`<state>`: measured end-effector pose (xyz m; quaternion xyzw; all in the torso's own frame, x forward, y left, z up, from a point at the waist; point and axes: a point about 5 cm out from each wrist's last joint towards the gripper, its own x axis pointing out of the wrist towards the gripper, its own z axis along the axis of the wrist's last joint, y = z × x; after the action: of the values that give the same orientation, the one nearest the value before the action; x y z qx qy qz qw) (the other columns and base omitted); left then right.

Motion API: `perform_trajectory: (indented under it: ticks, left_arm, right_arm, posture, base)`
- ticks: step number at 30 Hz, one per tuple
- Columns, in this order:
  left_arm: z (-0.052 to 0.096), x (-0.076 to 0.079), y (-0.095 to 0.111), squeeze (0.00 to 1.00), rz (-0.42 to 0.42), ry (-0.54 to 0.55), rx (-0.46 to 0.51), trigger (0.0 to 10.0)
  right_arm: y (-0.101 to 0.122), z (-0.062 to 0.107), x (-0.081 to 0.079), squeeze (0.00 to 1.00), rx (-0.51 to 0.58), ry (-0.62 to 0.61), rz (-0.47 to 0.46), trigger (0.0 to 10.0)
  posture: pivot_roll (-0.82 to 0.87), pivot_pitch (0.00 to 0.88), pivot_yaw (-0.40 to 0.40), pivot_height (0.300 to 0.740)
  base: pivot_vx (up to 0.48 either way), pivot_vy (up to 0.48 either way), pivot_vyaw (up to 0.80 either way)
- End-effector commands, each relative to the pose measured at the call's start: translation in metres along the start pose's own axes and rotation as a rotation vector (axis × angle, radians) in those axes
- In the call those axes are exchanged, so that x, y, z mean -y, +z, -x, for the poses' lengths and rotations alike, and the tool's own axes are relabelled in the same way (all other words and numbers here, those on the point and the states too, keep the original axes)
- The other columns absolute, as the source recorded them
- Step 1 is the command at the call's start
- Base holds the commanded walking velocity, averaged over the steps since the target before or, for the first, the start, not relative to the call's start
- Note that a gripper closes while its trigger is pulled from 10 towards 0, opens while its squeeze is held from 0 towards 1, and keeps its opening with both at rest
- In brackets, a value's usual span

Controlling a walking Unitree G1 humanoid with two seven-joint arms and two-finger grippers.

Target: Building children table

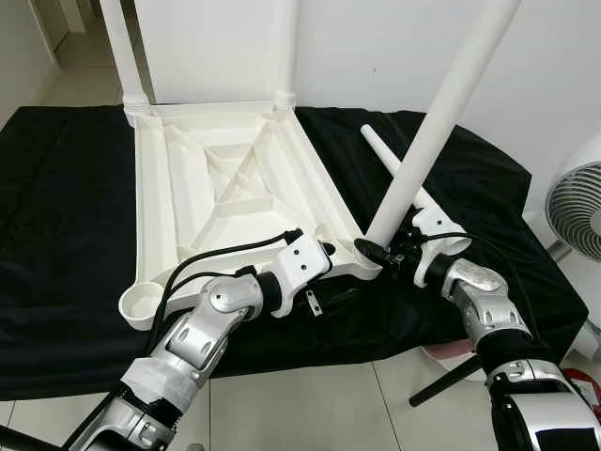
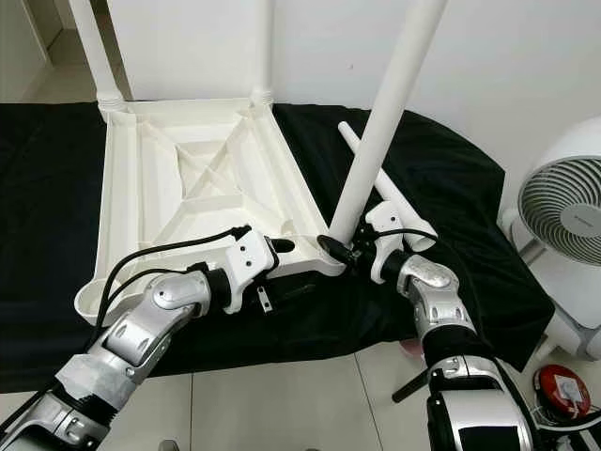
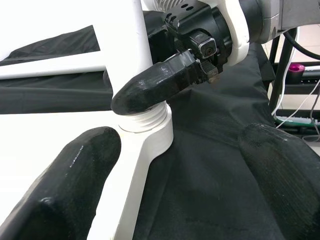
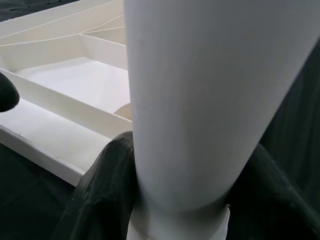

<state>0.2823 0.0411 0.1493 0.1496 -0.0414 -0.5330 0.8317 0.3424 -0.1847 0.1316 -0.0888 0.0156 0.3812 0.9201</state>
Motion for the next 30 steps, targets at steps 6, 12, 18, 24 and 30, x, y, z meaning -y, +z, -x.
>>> perform_trajectory:
  ticks: [6,12,18,24,30]
  left_arm:
    - [0.000,0.000,0.002,0.00,-0.022,-0.030,-0.005,10.0]
    - [-0.002,0.003,0.001,0.00,-0.019,-0.040,-0.004,10.0]
    - [-0.003,0.004,0.001,0.00,-0.018,-0.045,-0.002,10.0]
    - [-0.003,0.004,0.001,0.00,-0.019,-0.050,-0.002,10.0]
    - [-0.004,0.005,0.001,0.00,-0.021,-0.056,0.001,10.0]
  right_arm:
    - [-0.017,-0.008,-0.005,0.00,-0.084,-0.148,-0.044,10.0]
    - [-0.018,-0.017,-0.011,0.00,-0.078,-0.305,-0.105,10.0]
    - [-0.018,-0.021,-0.017,0.00,-0.082,-0.450,-0.171,10.0]
    - [-0.017,-0.023,-0.027,0.00,-0.078,-0.650,-0.226,10.0]
    - [-0.014,-0.028,-0.049,0.00,-0.055,-0.897,-0.295,10.0]
  posture:
    - [-0.07,0.000,-0.047,0.740]
    - [-0.08,0.000,-0.050,0.740]
    - [-0.08,0.000,-0.054,0.740]
    - [-0.08,0.000,-0.053,0.740]
    - [-0.08,0.000,-0.058,0.740]
  base:
    - [0.000,0.000,0.00]
    - [0.000,0.000,0.00]
    - [0.000,0.000,0.00]
    - [0.000,0.000,0.00]
    - [0.000,0.000,0.00]
